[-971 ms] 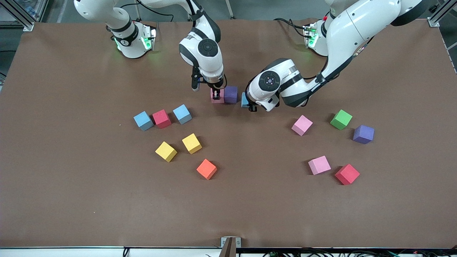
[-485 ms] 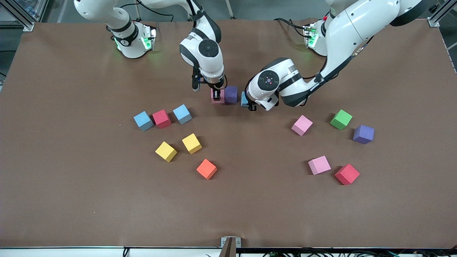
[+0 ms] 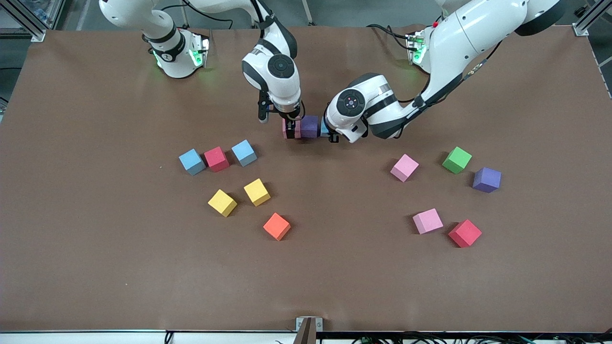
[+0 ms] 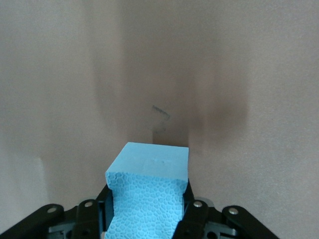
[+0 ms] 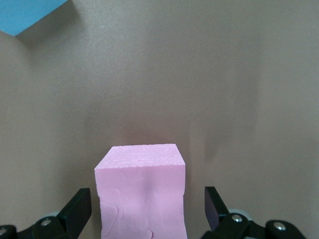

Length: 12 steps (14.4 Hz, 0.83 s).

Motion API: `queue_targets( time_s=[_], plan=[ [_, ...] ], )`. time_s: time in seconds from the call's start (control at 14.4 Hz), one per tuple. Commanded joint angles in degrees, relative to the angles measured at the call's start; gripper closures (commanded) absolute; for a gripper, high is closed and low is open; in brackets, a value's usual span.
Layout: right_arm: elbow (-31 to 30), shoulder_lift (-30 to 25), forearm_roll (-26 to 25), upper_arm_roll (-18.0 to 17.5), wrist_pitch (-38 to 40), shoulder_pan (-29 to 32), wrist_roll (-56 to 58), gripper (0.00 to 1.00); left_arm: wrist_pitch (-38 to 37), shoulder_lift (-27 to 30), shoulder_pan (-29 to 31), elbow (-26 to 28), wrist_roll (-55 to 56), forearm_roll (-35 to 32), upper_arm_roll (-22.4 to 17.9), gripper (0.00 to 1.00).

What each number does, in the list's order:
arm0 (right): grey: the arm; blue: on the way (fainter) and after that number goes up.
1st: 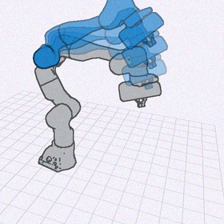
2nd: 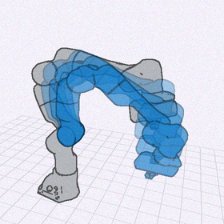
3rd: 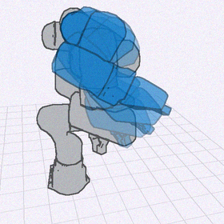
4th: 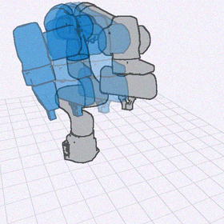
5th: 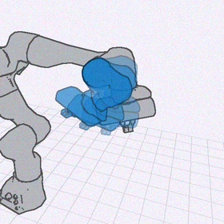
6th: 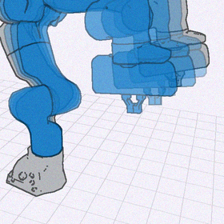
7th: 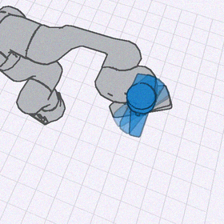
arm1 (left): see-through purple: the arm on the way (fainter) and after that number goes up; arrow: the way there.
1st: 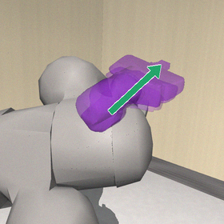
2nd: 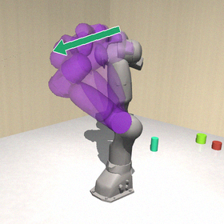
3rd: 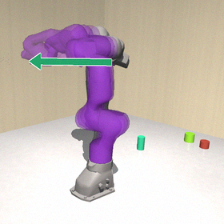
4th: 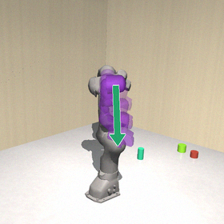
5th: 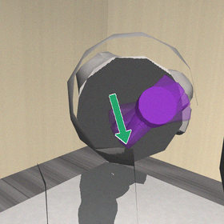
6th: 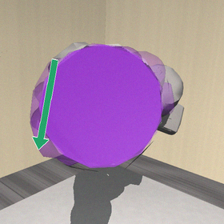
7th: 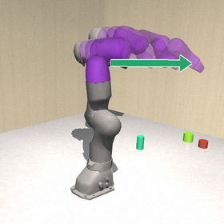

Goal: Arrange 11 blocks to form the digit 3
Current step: 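Set the pink cube beside purple with the right gripper while the left gripper sets blue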

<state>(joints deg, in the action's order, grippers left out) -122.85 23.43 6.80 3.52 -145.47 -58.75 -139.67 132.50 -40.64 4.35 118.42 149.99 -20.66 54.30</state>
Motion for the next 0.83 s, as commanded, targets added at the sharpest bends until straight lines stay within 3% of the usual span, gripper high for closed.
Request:
queue_targets(
  time_s=[0.0,0.42,0.76],
  plan=[
    [0.68,-0.40,0.05,0.61,1.58,-0.58,0.18,0.00,-0.66,0.12,-0.22,-0.38,0.40,0.97,0.11,0.72],
    [0.86,-5.83,0.14,1.13,9.21,0.48,4.21,0.00,0.12,0.03,-0.40,-1.17,0.83,1.32,-0.85,0.72],
    [2.69,-12.79,0.14,1.22,16.95,5.39,10.37,0.00,0.83,-0.32,-1.44,-1.88,2.15,1.24,-1.03,0.72]
  ],
)
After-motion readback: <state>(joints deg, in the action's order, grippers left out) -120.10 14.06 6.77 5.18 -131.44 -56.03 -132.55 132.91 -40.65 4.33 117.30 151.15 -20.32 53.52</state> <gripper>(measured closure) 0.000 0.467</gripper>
